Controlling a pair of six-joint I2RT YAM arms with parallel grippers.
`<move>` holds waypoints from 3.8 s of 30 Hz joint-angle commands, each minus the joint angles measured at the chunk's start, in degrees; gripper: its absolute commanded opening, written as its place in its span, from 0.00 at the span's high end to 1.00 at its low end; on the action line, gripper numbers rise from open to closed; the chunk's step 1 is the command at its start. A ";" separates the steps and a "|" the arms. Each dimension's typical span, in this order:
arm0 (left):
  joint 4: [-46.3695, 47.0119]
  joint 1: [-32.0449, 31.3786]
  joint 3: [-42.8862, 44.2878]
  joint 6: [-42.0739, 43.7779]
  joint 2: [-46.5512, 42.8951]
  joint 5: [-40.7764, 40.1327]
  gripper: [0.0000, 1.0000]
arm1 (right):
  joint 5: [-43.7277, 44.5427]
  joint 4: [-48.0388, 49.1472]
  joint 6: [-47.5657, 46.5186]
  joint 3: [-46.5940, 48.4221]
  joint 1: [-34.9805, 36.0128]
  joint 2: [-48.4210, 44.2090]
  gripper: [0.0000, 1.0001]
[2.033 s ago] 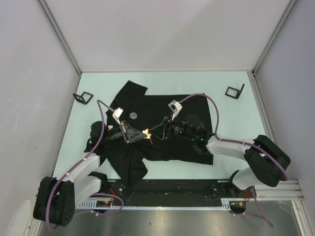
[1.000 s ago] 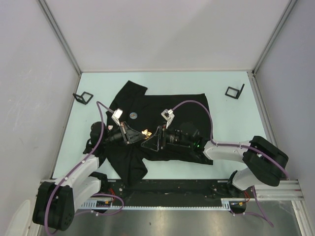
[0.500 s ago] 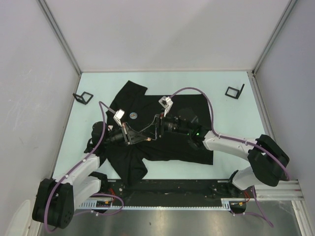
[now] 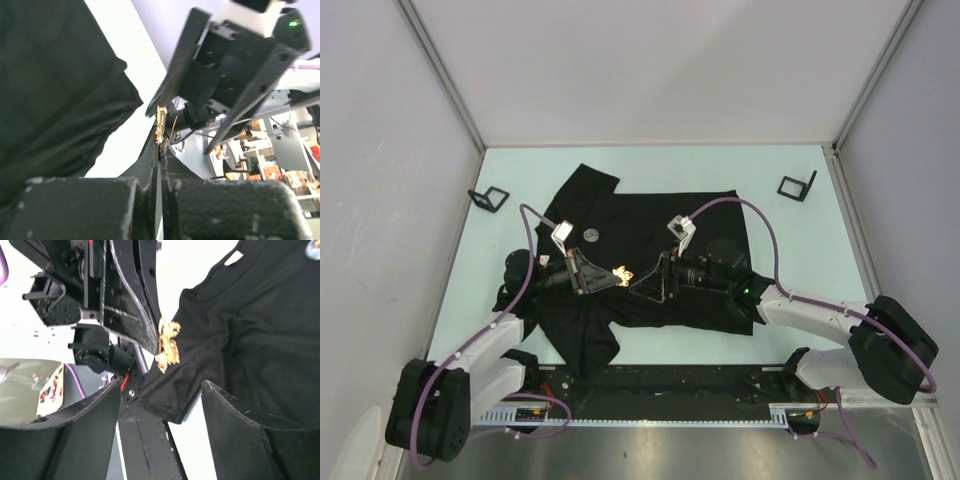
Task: Remove the brooch from the garment
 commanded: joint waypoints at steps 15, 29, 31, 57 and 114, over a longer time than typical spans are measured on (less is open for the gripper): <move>7.87 -2.37 -0.24 -2.30 -1.08 2.37 1.00 | -3.20 19.67 5.24 -2.28 -1.42 6.59 0.54; 8.05 -2.98 -0.33 -2.13 -1.87 2.20 1.00 | -3.11 20.20 5.68 -2.19 -1.60 7.82 0.69; 7.87 -3.16 -0.33 -2.04 -1.96 2.11 1.00 | -3.11 20.29 5.94 -2.19 -1.51 8.00 0.71; -1.36 -4.39 1.69 4.20 -6.00 -0.53 1.00 | 6.81 12.12 6.21 -1.05 0.15 7.47 0.84; 1.19 -4.48 1.34 2.36 -4.24 0.35 1.00 | 5.15 15.01 5.51 -4.22 2.71 2.29 0.92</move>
